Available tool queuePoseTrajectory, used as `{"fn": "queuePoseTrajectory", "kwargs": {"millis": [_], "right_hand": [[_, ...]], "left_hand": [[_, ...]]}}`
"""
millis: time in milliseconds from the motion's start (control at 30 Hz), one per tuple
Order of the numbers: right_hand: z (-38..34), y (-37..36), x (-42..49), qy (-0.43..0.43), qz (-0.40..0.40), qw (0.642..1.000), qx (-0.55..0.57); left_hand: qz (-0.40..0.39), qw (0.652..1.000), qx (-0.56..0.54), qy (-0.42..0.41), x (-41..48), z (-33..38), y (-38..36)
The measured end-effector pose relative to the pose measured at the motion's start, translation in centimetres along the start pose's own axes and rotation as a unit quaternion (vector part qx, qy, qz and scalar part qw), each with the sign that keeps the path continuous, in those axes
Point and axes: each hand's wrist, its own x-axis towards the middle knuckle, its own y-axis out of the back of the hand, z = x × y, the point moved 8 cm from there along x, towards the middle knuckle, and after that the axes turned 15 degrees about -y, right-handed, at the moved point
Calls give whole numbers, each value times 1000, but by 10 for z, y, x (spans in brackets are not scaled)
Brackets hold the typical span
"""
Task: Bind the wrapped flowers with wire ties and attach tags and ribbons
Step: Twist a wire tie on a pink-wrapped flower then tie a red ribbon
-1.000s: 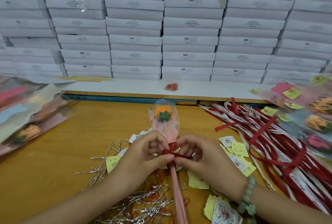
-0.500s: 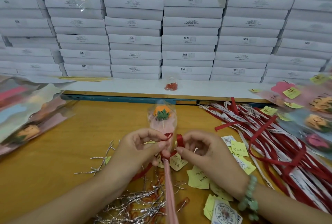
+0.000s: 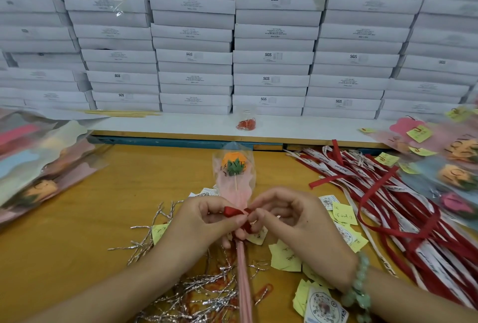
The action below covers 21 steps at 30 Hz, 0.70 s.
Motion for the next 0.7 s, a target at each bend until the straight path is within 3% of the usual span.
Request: {"fn": "queuePoseTrajectory", "kwargs": {"millis": [67,167,400,700], "right_hand": [[0,6,1,0,40,998,-46],[2,2,3,-6,22,995,-95],[-10,6,0,38,50,993,-95],[-12,-9,-6,51,5,992,-118]], "left_hand": [[-3,1000,-5,-1,-1,-1,1],[-19,1000,-10,-10,-2,0,-2],[18,1000,1,-25,-2,1,2],[32,998,27,-43,-1,5,7]]}}
